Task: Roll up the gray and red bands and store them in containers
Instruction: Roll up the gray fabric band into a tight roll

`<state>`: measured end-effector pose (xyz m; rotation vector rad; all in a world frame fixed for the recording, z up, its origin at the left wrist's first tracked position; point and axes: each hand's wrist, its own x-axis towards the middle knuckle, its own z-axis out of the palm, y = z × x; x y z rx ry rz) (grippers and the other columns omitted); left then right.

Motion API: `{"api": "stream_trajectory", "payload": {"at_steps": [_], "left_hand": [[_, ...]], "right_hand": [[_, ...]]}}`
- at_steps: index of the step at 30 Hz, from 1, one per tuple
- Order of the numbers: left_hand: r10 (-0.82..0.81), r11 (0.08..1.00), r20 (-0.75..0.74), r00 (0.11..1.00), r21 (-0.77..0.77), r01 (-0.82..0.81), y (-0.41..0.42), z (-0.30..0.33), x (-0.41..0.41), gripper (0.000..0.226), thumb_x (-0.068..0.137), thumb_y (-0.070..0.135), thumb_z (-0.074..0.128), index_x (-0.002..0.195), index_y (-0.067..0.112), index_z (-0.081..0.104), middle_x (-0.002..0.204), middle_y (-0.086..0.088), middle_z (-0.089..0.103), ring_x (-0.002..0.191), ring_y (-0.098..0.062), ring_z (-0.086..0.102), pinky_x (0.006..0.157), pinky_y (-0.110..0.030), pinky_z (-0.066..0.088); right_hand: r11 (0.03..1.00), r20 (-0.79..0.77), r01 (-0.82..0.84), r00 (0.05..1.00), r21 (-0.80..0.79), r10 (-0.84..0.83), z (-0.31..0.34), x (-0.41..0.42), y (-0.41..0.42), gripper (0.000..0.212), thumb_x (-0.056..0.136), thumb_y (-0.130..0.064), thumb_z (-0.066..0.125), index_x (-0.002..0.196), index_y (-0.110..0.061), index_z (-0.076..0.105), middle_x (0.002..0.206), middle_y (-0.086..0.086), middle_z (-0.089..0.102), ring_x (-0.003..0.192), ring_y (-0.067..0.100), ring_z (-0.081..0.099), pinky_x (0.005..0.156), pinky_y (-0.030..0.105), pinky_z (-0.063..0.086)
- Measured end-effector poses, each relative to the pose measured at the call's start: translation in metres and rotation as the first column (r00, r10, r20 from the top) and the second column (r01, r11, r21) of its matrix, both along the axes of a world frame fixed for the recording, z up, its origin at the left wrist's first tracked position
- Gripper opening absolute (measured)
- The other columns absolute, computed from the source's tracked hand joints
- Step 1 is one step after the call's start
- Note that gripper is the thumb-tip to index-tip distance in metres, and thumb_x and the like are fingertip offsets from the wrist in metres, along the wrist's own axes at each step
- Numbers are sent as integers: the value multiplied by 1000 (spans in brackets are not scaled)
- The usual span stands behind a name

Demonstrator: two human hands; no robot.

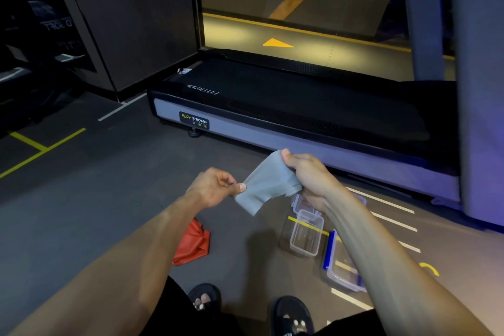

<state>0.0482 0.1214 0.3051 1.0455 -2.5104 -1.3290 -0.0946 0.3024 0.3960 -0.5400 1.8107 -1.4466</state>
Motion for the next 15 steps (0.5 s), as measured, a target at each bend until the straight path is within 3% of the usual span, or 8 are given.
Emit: {"api": "stream_trajectory", "payload": {"at_steps": [5,9,15], "left_hand": [[-21,1000,-4,1000,23,21,4,1,-4,28,79,53,80,78,25,78,77,9,76,78,-3,68,77,-18,46],[-10,1000,-4,1000,27,10,5,1,-7,28,79,53,81,80,24,78,78,9,77,80,-5,70,75,-17,47],[-17,1000,-1,1000,-15,17,5,2,-6,27,81,53,79,79,26,77,76,11,76,77,-2,68,73,-15,46]], "right_hand": [[998,39,-55,998,37,54,4,4,-3,41,96,-48,66,97,-7,64,86,12,68,80,26,65,67,36,44],[999,-43,-16,999,42,18,-6,1,-2,47,82,-37,84,106,-2,64,91,12,73,79,24,70,67,37,51],[1000,-22,-16,1000,20,16,-9,-2,1,51,90,-34,76,114,10,65,103,26,75,84,31,70,75,44,53]]}}
